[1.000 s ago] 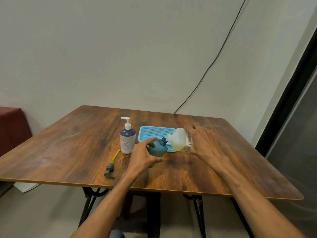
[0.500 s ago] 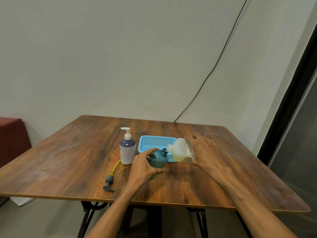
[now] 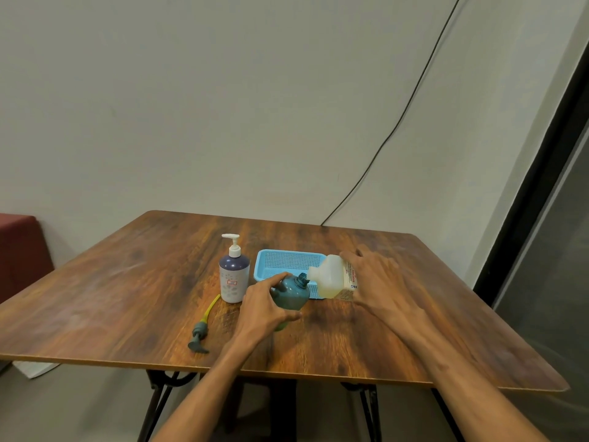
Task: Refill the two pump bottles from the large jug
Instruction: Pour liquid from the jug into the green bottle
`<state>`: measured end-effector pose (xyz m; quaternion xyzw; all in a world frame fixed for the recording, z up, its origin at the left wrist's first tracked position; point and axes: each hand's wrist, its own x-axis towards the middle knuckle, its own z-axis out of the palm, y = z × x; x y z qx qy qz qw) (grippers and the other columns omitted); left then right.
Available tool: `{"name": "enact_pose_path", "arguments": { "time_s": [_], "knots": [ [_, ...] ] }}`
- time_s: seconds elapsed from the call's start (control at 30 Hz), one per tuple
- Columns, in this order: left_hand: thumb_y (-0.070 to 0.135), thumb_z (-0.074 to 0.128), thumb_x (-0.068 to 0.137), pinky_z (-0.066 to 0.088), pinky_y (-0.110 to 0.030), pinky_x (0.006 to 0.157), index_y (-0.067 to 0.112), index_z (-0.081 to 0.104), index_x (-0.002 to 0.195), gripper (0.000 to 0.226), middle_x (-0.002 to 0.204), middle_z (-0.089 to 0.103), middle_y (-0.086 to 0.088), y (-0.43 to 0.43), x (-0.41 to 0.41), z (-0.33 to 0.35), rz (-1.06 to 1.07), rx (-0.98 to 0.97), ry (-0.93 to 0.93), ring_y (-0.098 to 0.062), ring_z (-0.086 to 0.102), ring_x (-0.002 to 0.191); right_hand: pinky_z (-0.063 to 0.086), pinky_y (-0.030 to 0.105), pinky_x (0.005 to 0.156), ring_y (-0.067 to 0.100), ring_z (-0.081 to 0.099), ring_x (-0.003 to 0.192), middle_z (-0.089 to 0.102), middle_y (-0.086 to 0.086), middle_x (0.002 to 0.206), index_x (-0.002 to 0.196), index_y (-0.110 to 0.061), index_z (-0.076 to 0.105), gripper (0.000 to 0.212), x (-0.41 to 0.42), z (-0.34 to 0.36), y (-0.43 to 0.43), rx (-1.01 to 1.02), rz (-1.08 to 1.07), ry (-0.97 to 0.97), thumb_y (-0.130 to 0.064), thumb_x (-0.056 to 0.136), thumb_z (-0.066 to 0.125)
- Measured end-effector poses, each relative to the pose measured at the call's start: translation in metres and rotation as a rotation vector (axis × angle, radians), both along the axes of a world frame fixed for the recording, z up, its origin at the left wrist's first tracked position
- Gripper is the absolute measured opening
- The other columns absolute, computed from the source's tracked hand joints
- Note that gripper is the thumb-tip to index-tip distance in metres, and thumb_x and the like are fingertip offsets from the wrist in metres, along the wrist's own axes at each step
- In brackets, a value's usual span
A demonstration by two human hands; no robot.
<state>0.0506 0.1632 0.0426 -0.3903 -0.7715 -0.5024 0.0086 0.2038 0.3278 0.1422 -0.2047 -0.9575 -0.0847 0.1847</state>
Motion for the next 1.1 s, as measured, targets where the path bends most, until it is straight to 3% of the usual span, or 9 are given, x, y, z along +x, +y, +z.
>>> {"name": "enact_pose_path", "arguments": {
  "time_s": [0.23,0.53,0.83,1.1],
  "knots": [
    [0.028,0.091,0.062,0.046,-0.009,0.075,0.025,0.055,0.134,0.081,0.114,0.058,0.009,0.0013,0.0006,0.0007,-0.006,0.007,-0.011,-0.01,0.057,0.101,0.047,0.035,0.081,0.019,0.057,0.097,0.052,-0.002,0.108,0.132,-0.032,0.052,0.066,0.0019,0.0009,0.0014,-0.031,0.024,0.015,-0.051,0.074,0.077],
    [0.027,0.091,0.062,0.047,-0.009,0.074,0.024,0.054,0.135,0.083,0.116,0.059,0.005,0.0017,0.0015,0.0002,0.002,0.0,-0.016,-0.01,0.057,0.1,0.034,0.031,0.075,0.021,0.057,0.097,0.051,-0.002,0.108,0.131,-0.032,0.052,0.065,0.0033,0.0012,-0.0011,-0.029,0.027,0.018,-0.052,0.074,0.077],
    [0.026,0.091,0.061,0.046,-0.01,0.078,0.023,0.053,0.136,0.084,0.118,0.059,0.005,-0.0008,0.0025,0.0019,0.0,0.006,-0.019,-0.009,0.056,0.102,0.044,0.035,0.078,0.022,0.058,0.096,0.052,-0.001,0.106,0.129,-0.031,0.053,0.067,0.003,0.002,-0.0018,-0.025,0.032,0.036,-0.053,0.071,0.078],
    [0.025,0.091,0.061,0.046,-0.01,0.076,0.023,0.054,0.135,0.083,0.114,0.058,0.007,-0.0022,0.0046,0.0027,0.003,0.007,-0.011,-0.009,0.056,0.099,0.034,0.032,0.074,0.023,0.059,0.1,0.053,0.0,0.114,0.13,-0.03,0.051,0.066,0.0028,0.003,-0.003,-0.007,0.021,0.014,-0.05,0.073,0.079]
  ]
}}
